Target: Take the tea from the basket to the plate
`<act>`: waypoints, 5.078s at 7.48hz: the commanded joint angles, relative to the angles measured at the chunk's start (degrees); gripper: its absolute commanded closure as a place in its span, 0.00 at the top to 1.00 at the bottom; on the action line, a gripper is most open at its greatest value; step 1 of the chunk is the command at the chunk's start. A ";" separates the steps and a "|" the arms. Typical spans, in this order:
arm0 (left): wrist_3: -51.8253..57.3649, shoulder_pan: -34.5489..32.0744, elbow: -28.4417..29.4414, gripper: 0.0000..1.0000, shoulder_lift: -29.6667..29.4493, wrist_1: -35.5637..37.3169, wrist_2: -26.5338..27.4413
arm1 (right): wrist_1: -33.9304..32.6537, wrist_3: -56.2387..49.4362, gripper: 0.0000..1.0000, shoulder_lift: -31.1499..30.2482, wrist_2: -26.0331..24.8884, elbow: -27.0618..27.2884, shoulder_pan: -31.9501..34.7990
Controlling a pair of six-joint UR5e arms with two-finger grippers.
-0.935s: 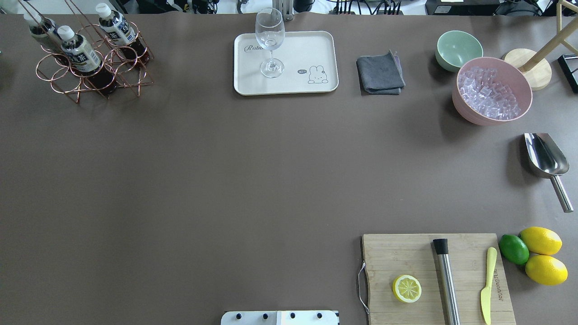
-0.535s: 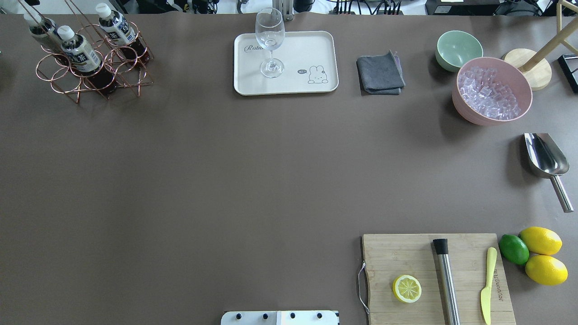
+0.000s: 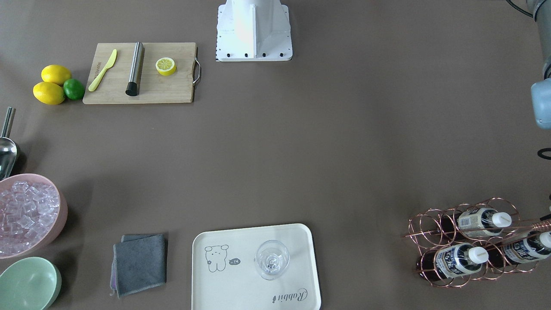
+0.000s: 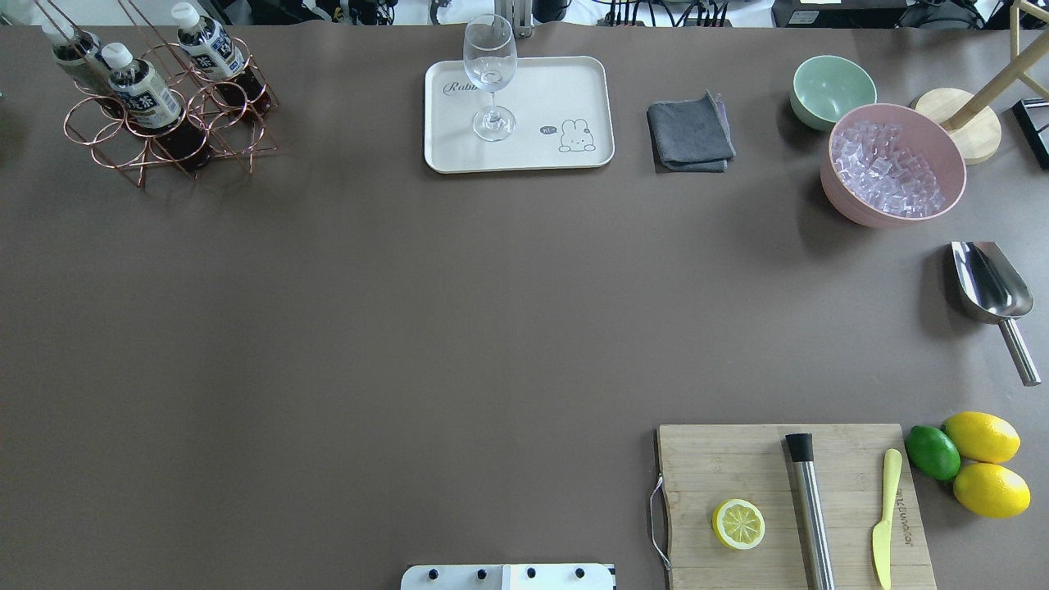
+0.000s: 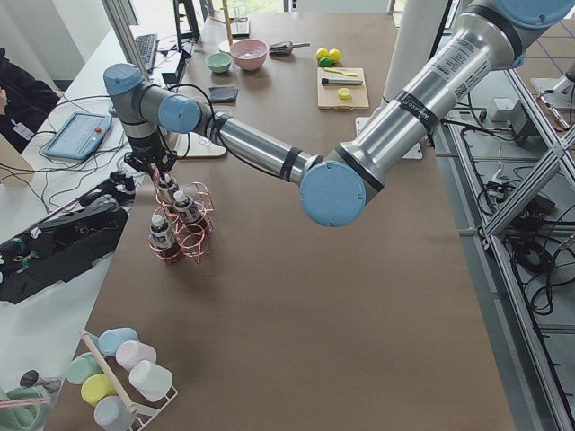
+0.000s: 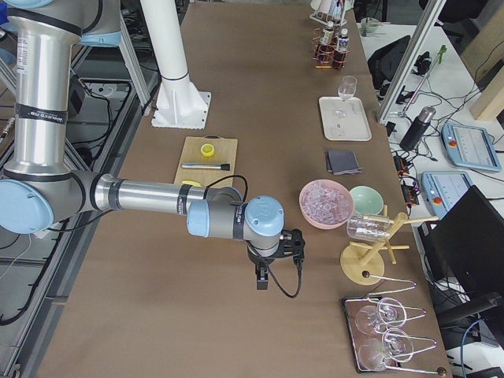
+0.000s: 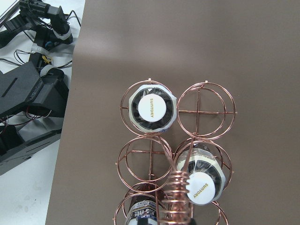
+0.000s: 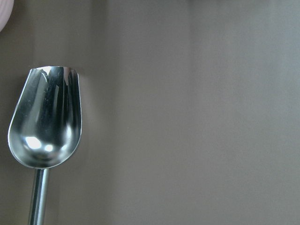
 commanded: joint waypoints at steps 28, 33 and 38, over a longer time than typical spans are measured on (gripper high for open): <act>-34.83 39.78 -40.61 0.00 -10.96 24.55 10.77 | -6.95 70.74 1.00 32.14 4.04 10.54 -38.57; -36.17 40.85 -37.79 0.00 -13.33 24.28 11.40 | -8.00 87.03 0.99 50.85 10.81 -2.54 -42.35; -35.73 40.76 -36.21 0.00 -12.89 22.61 11.84 | -7.74 87.49 0.82 51.77 13.09 -2.74 -46.31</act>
